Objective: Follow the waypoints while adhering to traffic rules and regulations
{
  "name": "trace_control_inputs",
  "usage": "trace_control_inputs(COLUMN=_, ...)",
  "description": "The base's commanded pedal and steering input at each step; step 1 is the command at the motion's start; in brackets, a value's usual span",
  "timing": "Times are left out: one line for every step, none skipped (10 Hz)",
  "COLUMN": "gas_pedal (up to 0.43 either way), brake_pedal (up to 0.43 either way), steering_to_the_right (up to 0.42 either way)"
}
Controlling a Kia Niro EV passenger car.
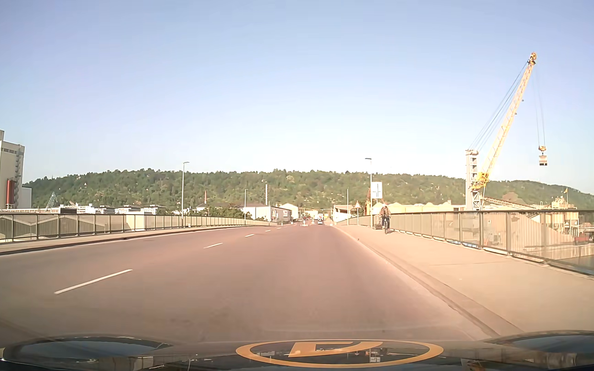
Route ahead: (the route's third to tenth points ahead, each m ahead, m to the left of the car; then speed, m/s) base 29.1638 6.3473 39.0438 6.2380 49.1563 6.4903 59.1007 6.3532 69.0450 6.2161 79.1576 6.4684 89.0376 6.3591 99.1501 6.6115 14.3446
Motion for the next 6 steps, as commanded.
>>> trace_control_inputs(gas_pedal=0.197, brake_pedal=0.0, steering_to_the_right=-0.001)
trace_control_inputs(gas_pedal=0.197, brake_pedal=0.0, steering_to_the_right=-0.001)
trace_control_inputs(gas_pedal=0.197, brake_pedal=0.0, steering_to_the_right=-0.001)
trace_control_inputs(gas_pedal=0.197, brake_pedal=0.0, steering_to_the_right=-0.001)
trace_control_inputs(gas_pedal=0.197, brake_pedal=0.0, steering_to_the_right=-0.001)
trace_control_inputs(gas_pedal=0.197, brake_pedal=0.0, steering_to_the_right=-0.002)
